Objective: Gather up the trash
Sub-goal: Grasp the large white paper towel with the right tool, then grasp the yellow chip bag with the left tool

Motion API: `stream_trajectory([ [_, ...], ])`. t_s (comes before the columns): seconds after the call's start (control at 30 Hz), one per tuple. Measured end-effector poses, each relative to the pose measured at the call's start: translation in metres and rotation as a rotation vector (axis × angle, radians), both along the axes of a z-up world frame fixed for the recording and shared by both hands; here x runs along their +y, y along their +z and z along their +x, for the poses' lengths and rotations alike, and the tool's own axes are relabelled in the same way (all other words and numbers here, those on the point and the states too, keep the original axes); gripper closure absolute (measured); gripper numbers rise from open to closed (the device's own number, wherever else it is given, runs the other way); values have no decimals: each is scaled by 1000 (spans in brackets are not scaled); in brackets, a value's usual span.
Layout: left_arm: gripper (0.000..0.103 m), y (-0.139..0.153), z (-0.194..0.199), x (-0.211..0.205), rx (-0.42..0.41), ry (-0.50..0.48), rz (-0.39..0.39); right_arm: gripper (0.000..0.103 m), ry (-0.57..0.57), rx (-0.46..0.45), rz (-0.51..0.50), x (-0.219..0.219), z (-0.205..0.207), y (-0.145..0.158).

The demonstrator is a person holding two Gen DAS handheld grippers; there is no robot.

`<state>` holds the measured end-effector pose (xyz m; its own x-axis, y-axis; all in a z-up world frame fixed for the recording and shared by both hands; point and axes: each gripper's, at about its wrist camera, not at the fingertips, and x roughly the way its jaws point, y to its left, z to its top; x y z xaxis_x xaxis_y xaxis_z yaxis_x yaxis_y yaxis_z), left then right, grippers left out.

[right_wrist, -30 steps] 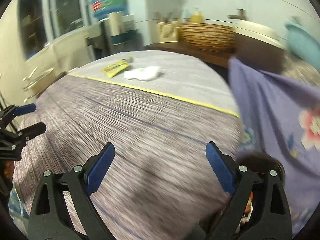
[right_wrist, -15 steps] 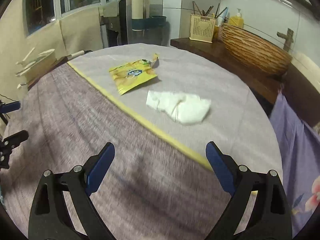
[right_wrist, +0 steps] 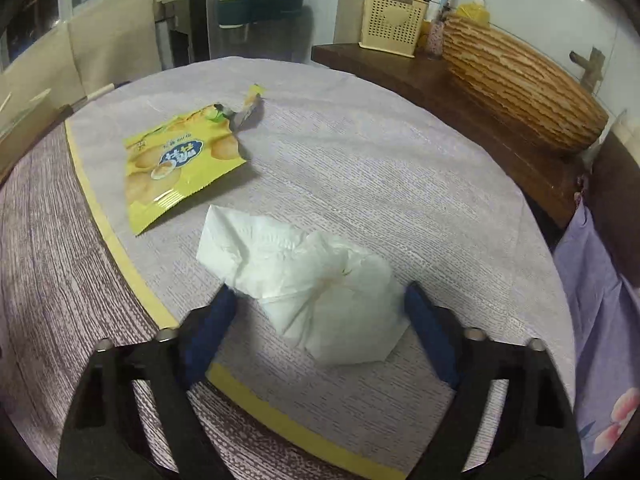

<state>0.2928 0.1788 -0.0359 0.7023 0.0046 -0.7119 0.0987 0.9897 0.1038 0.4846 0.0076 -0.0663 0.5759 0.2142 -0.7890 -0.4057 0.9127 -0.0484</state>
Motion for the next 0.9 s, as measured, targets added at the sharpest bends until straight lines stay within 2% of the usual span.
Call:
stream_trajectory([
  [0.07,5,-1,3,-2,1,1,-9,57,-9,2,18,-2,0,2],
  [0.17,6,-3,10,-3,7,6,-22,76,-20,-16,-4,-3,-6,5],
  [0.23,6,-3,15,-3,3,15,-16,81,-15,-34,-6,-4,-13,6],
  [0.4,6,5,37,-16,-24,20,-3,83,-5,-68,30,-13,-38,17],
  [0.57,6,6,76,-56,-32,-37,7,83,33,-101,57,-21,-75,34],
  [0.7,6,-6,114,-86,12,-38,26,82,43,-109,86,-36,-105,44],
  [0.83,6,-18,154,-93,63,0,27,82,36,-95,112,-54,-125,45],
  [0.9,6,-24,170,-96,88,5,58,82,33,-93,123,-61,-133,44],
])
